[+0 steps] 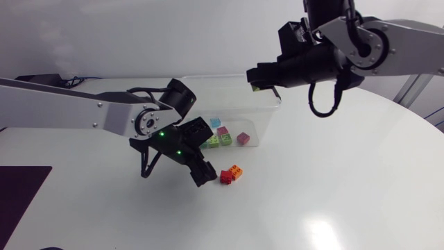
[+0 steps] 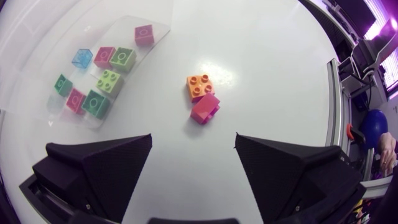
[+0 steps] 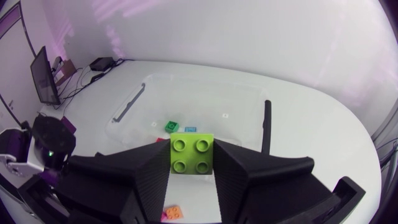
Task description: Place the duplo bricks in the container
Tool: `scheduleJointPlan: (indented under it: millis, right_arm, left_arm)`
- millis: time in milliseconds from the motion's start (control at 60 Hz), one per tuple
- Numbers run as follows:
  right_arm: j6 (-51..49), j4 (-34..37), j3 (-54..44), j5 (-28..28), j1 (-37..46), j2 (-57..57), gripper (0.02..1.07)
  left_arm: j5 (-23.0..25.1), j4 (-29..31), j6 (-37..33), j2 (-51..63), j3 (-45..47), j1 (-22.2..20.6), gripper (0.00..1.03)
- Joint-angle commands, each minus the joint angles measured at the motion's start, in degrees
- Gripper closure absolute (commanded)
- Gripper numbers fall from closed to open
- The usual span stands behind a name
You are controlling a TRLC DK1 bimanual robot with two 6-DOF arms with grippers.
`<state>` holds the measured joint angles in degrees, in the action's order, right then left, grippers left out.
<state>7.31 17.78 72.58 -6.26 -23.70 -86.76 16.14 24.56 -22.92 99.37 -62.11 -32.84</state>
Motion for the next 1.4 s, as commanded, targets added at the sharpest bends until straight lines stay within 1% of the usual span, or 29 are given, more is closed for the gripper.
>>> scheduleJointPlan:
  millis: [0,33,50,83,133,183,217,250,400,533,683,833,967,1150,1233,1283,1367,1383]
  right_arm:
    - [-0.02,-2.22,1.78,0.72,0.85,-5.44,0.82]
    - [-0.10,-3.72,2.13,1.16,1.12,-6.84,0.79]
    - [-0.10,-4.07,2.39,1.16,1.29,-7.63,0.75]
    - [-0.10,-4.16,3.36,1.25,1.38,-9.39,0.64]
    - [-0.10,-4.16,4.68,1.43,1.56,-11.41,0.40]
    - [-0.37,-4.16,5.47,2.22,1.64,-12.91,0.20]
    - [-0.63,-4.16,5.82,2.39,1.64,-13.61,0.10]
    - [-0.90,-4.16,6.00,2.39,1.64,-14.05,0.08]
    - [-2.04,-4.07,3.71,2.31,1.73,-11.76,0.07]
    - [-3.53,-4.33,-4.11,2.04,1.47,-4.21,0.07]
    - [-6.08,-7.23,-15.36,1.78,0.94,3.97,0.07]
    - [-6.87,-7.06,-22.13,0.37,0.94,10.21,0.07]
    - [-7.05,-6.97,-26.96,0.20,0.59,14.78,0.07]
    - [-6.96,-6.88,-31.00,0.20,0.24,18.29,0.07]
    - [-6.87,-6.71,-32.06,0.20,0.24,19.79,0.07]
    - [-6.87,-6.53,-32.59,0.11,0.24,20.49,0.07]
    - [-6.87,-6.44,-33.73,0.11,0.24,21.37,0.07]
    - [-6.87,-6.44,-33.99,0.11,0.24,21.55,0.07]
  left_arm:
    - [-0.41,-2.14,-1.08,1.44,-0.03,-1.35,0.10]
    - [-0.41,-3.02,-2.40,1.53,0.58,-1.70,0.10]
    - [-0.41,-3.55,-3.10,1.53,0.93,-1.88,0.10]
    - [-0.50,-4.78,-4.24,1.53,1.73,-2.32,0.10]
    - [-0.50,-6.28,-6.44,1.44,2.69,-3.02,0.10]
    - [-0.50,-7.24,-8.99,1.53,3.40,-3.28,0.10]
    - [-0.41,-8.74,-10.13,1.53,4.01,-3.46,0.10]
    - [-0.41,-9.26,-11.62,1.70,4.36,-3.63,0.10]
    - [-0.67,-11.81,-17.16,2.84,5.50,-4.69,0.10]
    - [-0.67,-13.04,-21.64,3.99,5.24,-4.60,0.10]
    - [-0.67,-14.01,-23.67,6.45,3.84,-4.60,0.10]
    - [-0.76,-12.87,-24.72,7.77,1.73,-4.60,0.10]
    - [-0.94,-8.91,-25.51,9.70,-1.79,-4.69,0.12]
    - [-0.94,-5.13,-26.39,11.63,-5.66,-5.04,0.27]
    - [-1.73,-3.81,-26.92,13.13,-6.80,-5.57,0.42]
    - [-2.17,-3.20,-27.09,14.09,-7.24,-5.83,0.48]
    - [-2.17,-1.70,-27.62,14.97,-8.12,-6.01,0.67]
    - [-2.08,-1.70,-27.62,14.97,-8.12,-6.01,0.69]
